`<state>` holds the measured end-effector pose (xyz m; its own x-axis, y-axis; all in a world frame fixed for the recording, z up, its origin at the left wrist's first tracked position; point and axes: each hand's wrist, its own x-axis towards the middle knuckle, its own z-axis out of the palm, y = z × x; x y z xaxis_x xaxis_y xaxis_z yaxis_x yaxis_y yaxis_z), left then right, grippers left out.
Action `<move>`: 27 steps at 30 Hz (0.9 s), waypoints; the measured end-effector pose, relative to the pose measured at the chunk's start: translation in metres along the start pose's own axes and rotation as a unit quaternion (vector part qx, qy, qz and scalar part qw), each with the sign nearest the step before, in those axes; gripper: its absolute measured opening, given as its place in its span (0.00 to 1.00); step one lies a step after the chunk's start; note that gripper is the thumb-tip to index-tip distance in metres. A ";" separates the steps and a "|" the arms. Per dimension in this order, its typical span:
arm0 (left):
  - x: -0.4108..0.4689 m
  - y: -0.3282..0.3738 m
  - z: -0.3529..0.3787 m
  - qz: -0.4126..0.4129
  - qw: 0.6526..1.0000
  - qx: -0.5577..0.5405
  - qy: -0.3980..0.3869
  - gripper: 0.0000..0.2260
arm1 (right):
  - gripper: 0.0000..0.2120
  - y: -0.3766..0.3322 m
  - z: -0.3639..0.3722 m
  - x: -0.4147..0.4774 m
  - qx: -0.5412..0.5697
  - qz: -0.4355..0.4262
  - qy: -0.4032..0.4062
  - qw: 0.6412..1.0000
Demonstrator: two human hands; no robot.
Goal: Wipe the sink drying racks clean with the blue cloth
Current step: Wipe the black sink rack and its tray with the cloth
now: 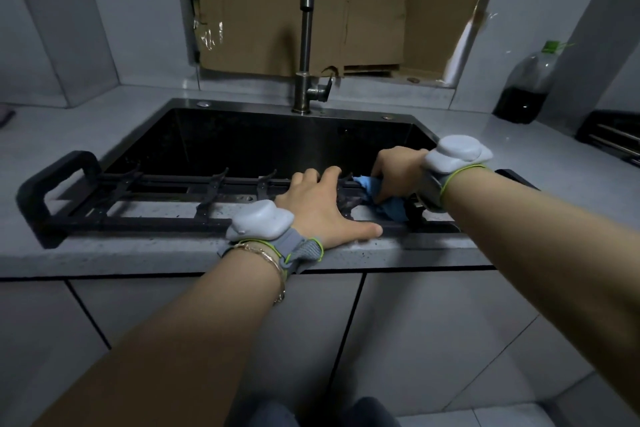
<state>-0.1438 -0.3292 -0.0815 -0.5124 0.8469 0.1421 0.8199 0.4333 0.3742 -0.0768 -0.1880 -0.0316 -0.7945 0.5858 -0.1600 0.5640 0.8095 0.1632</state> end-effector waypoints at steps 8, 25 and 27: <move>0.001 -0.001 0.001 0.007 1.000 -0.005 0.011 0.43 | 0.06 -0.025 0.010 0.011 0.046 -0.061 0.095 0.993; -0.001 0.000 -0.001 0.001 1.000 -0.004 0.000 0.45 | 0.12 -0.011 0.001 -0.001 0.043 -0.018 0.051 0.998; -0.001 -0.001 -0.002 -0.002 1.000 -0.002 -0.009 0.46 | 0.13 0.007 0.005 -0.004 0.068 0.000 0.044 0.997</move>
<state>-0.1442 -0.3306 -0.0803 -0.5114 0.8503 0.1246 0.8168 0.4359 0.3778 -0.0690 -0.1844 -0.0347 -0.8080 0.5847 -0.0732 0.5844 0.8110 0.0279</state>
